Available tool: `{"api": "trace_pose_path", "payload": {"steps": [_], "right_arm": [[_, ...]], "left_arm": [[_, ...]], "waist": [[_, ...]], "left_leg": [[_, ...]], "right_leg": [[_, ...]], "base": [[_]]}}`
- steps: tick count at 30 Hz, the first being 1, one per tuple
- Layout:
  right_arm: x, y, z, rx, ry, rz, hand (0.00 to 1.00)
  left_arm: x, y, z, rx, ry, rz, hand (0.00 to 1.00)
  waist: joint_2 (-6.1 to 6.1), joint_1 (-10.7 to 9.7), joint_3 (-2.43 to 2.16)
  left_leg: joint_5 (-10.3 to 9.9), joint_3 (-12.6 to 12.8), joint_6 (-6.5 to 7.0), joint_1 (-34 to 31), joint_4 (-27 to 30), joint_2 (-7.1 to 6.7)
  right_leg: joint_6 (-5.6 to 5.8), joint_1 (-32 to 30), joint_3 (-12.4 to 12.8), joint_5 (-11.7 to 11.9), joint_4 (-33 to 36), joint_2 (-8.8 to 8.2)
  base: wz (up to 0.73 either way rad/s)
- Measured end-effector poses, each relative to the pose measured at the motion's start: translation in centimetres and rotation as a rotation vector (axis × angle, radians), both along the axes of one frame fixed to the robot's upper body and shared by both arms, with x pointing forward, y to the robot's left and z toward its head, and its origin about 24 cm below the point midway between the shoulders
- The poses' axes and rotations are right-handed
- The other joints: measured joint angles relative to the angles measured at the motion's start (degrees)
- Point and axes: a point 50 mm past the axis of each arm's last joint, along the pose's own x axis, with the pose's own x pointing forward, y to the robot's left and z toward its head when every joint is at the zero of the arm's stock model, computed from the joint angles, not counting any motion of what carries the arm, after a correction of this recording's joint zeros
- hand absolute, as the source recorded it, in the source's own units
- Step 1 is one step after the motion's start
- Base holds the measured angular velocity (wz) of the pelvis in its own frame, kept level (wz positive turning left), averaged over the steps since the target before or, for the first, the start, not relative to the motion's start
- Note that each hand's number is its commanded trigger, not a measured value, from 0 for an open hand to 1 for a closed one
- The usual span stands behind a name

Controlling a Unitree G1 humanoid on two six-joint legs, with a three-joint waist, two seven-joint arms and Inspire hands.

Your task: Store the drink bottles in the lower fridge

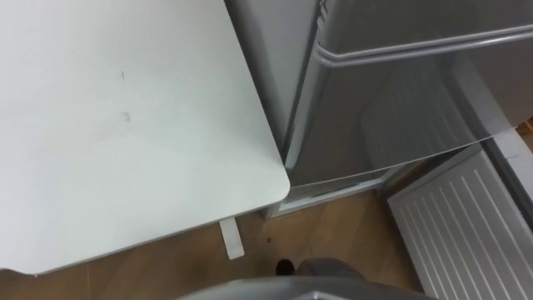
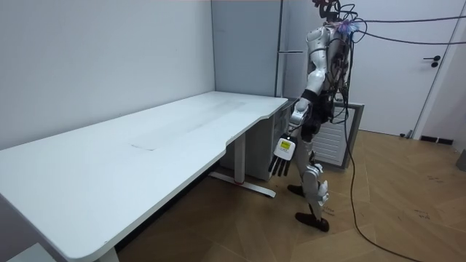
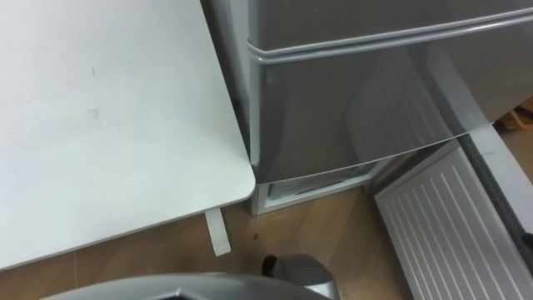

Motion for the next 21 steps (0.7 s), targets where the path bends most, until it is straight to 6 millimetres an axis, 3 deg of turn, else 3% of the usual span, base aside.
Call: {"api": "trace_pose_path", "payload": {"steps": [10,15,21], "right_arm": [[-0.4,0.2,-0.3,0.002,0.036,0.073,0.0],[-0.5,1.0,-1.1,0.023,0.156,0.236,0.0],[-0.7,2.2,-1.7,0.041,0.229,0.458,0.0]], "left_arm": [[0.3,-0.1,-0.1,-0.021,0.009,-0.043,0.0],[2.4,-0.8,-0.5,-0.046,-0.002,-0.126,0.0],[3.8,-1.4,-0.8,-0.091,-0.028,-0.184,0.0]], "waist": [[1.1,1.17,-0.13],[0.53,2.42,0.23],[-0.09,3.22,0.23]], "left_leg": [[-0.23,0.18,-0.26,-1.05,-0.66,0.33],[-0.22,0.66,-0.24,-1.02,-0.98,0.35],[-0.23,2.58,-0.29,-0.62,-1.75,1.01]], "right_leg": [[-0.29,-0.28,-0.98,1.43,-1.66,0.11],[-0.24,-0.55,-0.98,1.43,-1.62,0.13],[-0.5,-0.6,0.08,2.45,-3.17,1.19]], "base": [[0.02],[-0.04],[-0.18]]}}
